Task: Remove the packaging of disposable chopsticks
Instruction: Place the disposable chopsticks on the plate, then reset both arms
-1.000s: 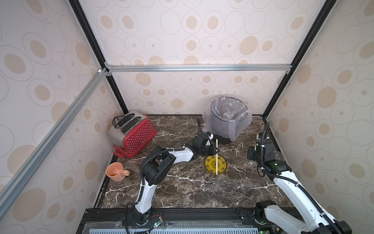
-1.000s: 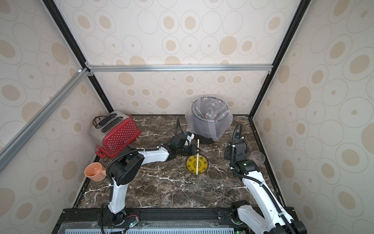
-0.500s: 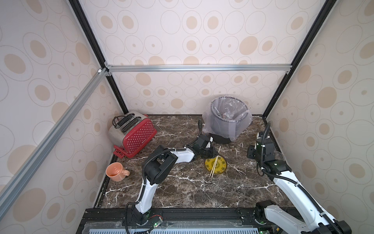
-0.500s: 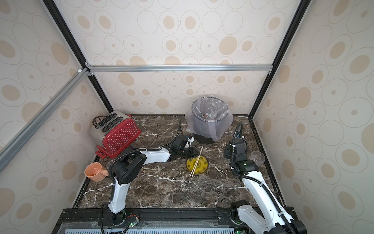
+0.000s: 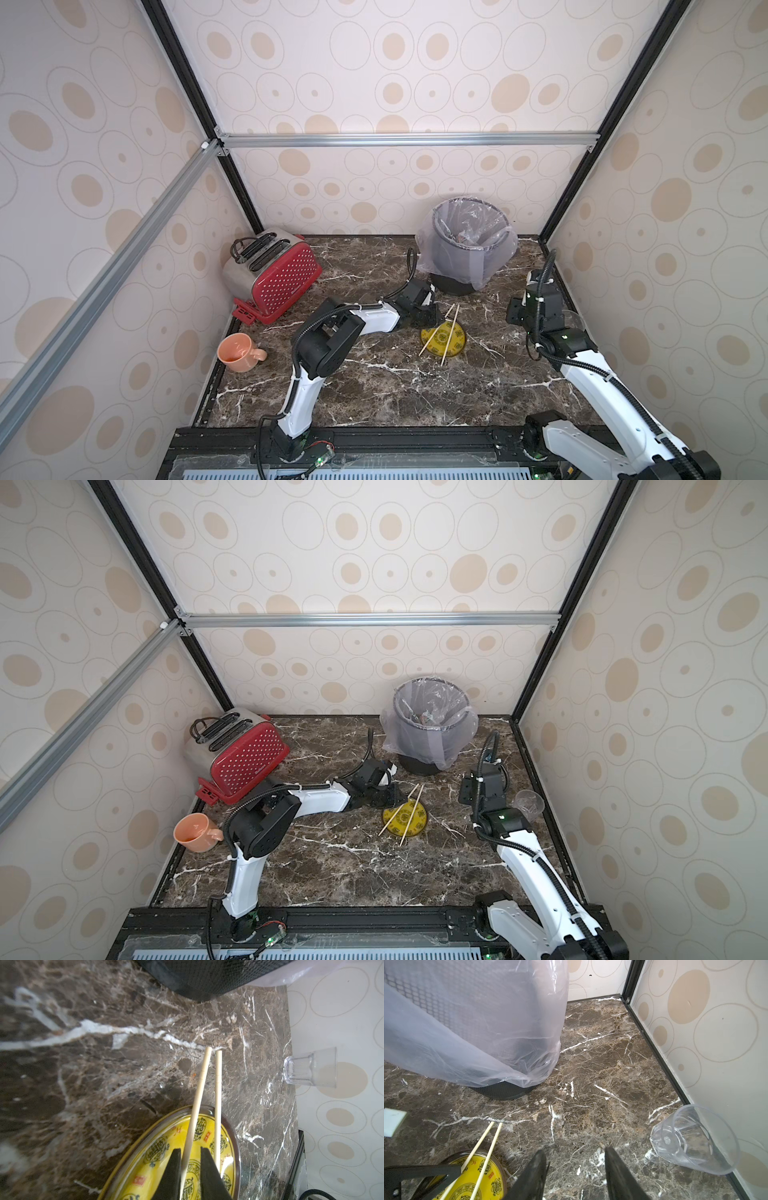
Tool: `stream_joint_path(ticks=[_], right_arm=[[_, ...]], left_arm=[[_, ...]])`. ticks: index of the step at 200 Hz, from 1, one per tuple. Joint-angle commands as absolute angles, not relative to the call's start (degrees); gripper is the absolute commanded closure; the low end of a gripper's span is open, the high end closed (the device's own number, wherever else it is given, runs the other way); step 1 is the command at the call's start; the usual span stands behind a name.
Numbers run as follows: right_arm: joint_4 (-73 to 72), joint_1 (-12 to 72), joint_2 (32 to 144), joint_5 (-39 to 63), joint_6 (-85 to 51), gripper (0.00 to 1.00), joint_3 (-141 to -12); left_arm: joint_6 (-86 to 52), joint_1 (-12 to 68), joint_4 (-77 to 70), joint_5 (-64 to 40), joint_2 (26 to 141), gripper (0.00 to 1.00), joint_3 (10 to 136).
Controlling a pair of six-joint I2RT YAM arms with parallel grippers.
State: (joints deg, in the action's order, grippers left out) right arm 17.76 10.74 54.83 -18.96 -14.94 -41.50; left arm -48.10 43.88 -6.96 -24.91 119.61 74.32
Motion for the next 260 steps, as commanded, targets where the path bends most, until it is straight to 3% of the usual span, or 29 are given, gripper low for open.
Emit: stream_joint_path(ticks=[1, 59, 98, 155, 183, 206, 218, 227, 238, 245, 250, 260], right_arm=[[17.64, 10.55, 55.20, -18.52, -16.07, 0.52, -39.81], [4.85, 10.16, 58.34, -25.01, -13.70, 0.51, -32.70], [-25.13, 8.97, 64.63, -31.01, -4.28, 0.37, -20.97], [-50.88, 3.89, 79.49, -17.43, -3.13, 0.35, -16.95], [-65.04, 3.89, 89.80, -16.51, -1.86, 0.36, -15.59], [-52.48, 3.80, 86.68, -18.40, -3.96, 0.34, -19.34], [-53.61, 3.91, 88.67, -18.36, -2.59, 0.25, -20.56], [-50.90, 4.22, 88.44, -18.41, -2.37, 0.01, -21.79], [-47.43, 4.24, 87.49, -18.19, -2.72, 0.00, -22.56], [-49.24, 4.33, 88.21, -18.30, -2.37, 0.00, -22.24], [-50.15, 4.39, 88.47, -18.42, -2.20, 0.00, -22.11], [-49.53, 4.39, 88.32, -18.35, -2.18, 0.00, -22.34]], left_arm=[[-46.71, 44.48, -5.90, -23.82, 119.64, 0.82, 76.73], [-45.69, 44.50, -5.81, -24.28, 119.18, 0.81, 76.89], [-41.77, 44.41, -3.37, -23.02, 114.83, 0.77, 76.81], [-36.19, 41.63, -2.81, -20.64, 104.78, 0.76, 71.30], [-33.73, 37.64, -1.89, -18.95, 98.04, 0.74, 66.55], [-29.00, 33.46, 2.86, -14.49, 91.28, 0.69, 63.85], [-25.13, 30.92, 6.04, -10.37, 87.89, 0.62, 62.82], [-22.70, 28.70, 8.64, -5.02, 85.14, 0.54, 61.80], [-20.01, 25.69, 10.45, 1.70, 81.59, 0.42, 59.88], [-18.19, 23.98, 11.17, 7.36, 79.30, 0.17, 58.33], [-17.00, 22.87, 11.24, 13.11, 77.86, 0.05, 56.97], [-14.41, 20.45, 10.02, 21.91, 75.37, 0.01, 53.98]])
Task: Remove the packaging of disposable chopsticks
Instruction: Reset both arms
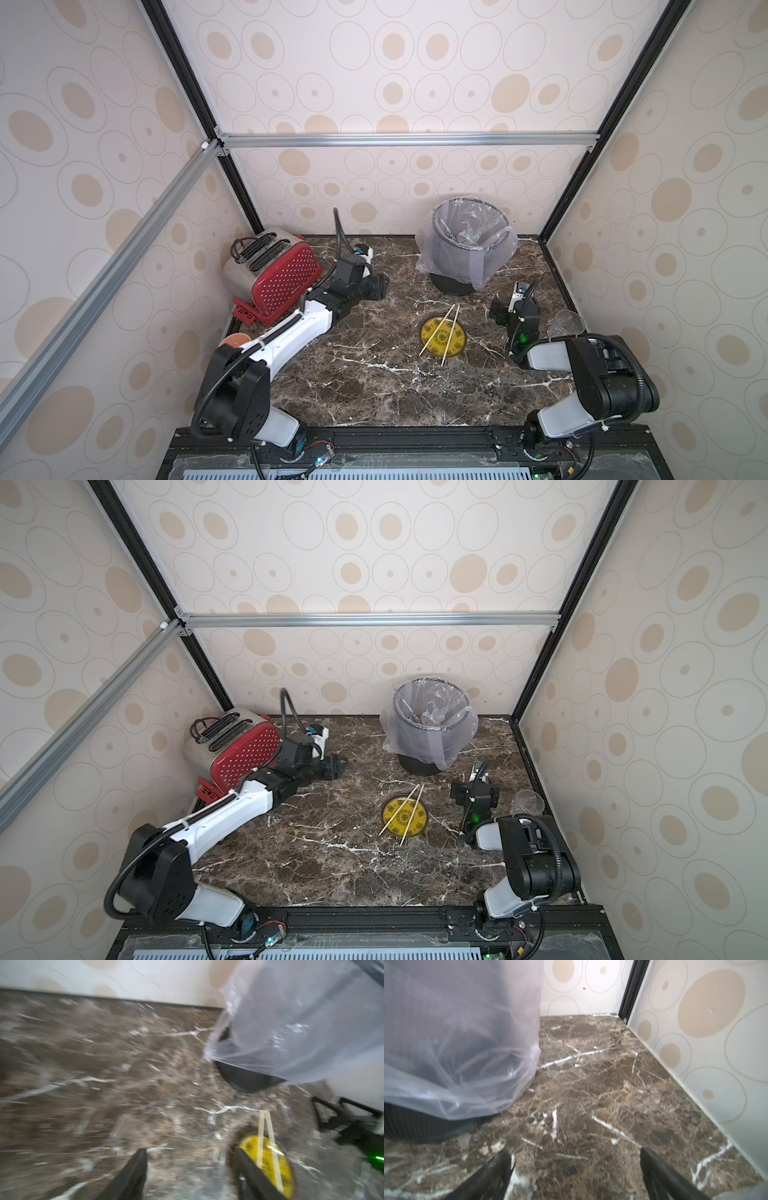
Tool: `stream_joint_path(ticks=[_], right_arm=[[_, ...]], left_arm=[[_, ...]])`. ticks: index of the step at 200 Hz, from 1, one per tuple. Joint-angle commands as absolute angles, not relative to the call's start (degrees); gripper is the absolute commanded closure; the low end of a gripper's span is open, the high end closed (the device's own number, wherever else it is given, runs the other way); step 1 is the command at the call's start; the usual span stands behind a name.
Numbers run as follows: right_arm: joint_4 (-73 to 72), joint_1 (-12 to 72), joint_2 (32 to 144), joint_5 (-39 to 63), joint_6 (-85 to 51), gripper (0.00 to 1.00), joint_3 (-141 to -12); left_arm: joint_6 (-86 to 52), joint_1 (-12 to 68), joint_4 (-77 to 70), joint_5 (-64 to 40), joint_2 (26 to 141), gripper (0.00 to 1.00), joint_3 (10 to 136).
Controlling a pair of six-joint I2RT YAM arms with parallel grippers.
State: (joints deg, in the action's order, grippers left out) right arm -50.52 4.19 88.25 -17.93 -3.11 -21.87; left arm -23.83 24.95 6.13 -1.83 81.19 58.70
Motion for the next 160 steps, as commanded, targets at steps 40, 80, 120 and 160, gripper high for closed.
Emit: stream_joint_path(ticks=[40, 80, 120, 160], right_arm=[[-47.85, 4.49, 87.83, -18.33, -2.34, 0.00, -22.76], [-48.30, 4.48, 88.01, -18.45, -2.21, 0.00, -22.62], [-48.16, 4.48, 87.98, -18.37, -2.28, 0.00, -22.66], [-48.14, 4.44, 87.90, -18.44, -2.27, 0.00, -22.59]], left_arm=[[-3.90, 13.66, -8.57, 32.96, 76.17, 0.01, 40.53], [5.58, 10.71, -35.42, 30.41, 87.17, 0.01, 31.77], [-3.19, -0.27, -47.47, 14.02, 86.87, 0.01, 23.32], [-3.29, -1.03, -48.60, 11.46, 88.69, 0.01, 24.32]])
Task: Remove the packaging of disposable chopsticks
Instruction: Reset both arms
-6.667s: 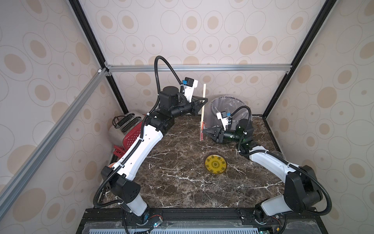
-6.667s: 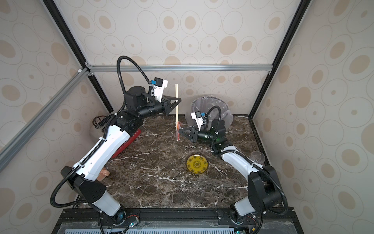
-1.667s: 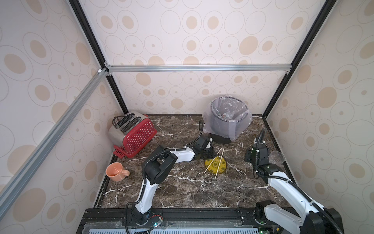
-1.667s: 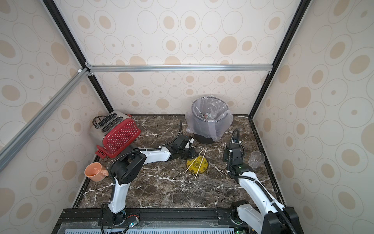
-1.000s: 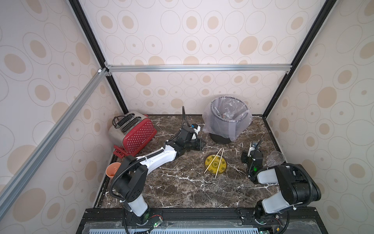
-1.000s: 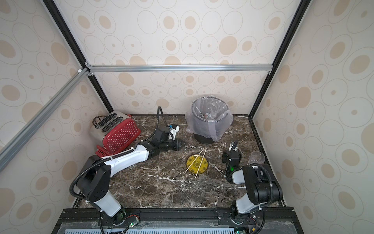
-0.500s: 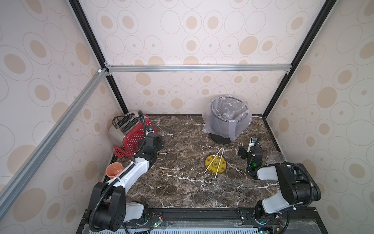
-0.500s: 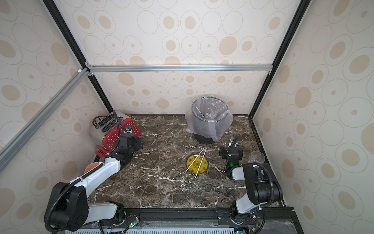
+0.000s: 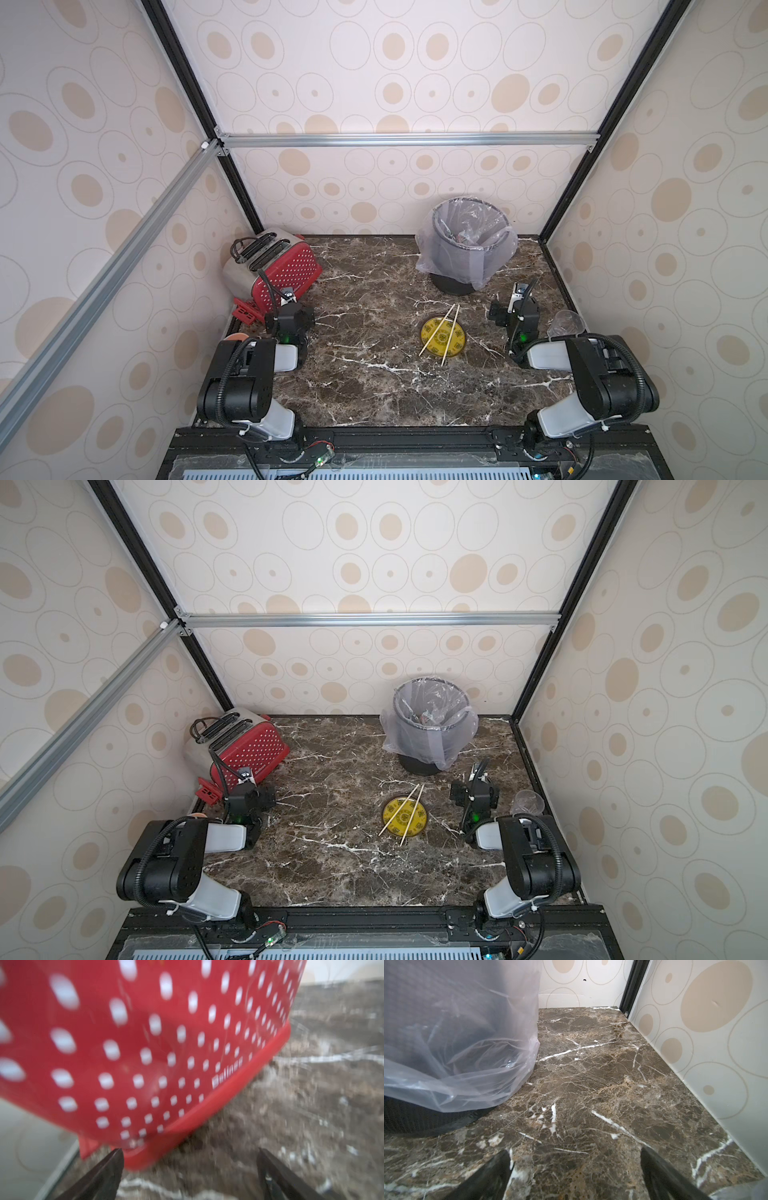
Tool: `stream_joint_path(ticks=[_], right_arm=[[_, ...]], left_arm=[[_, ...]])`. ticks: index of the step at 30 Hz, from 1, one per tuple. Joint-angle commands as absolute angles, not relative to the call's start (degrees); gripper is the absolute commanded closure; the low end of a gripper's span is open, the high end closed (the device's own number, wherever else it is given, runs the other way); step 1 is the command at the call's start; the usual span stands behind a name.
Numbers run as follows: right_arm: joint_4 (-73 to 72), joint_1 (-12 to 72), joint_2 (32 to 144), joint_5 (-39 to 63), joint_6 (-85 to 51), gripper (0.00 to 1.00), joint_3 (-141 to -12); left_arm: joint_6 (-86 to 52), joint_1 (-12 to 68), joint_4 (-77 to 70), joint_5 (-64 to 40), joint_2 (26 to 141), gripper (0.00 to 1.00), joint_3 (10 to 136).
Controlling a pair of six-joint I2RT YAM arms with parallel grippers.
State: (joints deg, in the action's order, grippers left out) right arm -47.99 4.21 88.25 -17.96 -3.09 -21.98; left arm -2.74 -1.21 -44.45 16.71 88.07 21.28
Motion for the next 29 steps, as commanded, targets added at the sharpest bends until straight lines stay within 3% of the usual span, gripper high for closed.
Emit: stream_joint_path(ticks=[1, 29], right_arm=[[-48.15, 4.46, 87.94, -18.40, -2.28, 0.00, -22.59], [-47.17, 4.48, 88.42, -18.45, -2.31, 0.00, -23.46]], left_arm=[[-3.31, -1.04, -48.47, 11.44, 88.55, 0.01, 24.20], [-2.92, -0.97, -47.55, 11.51, 88.15, 0.01, 24.42]])
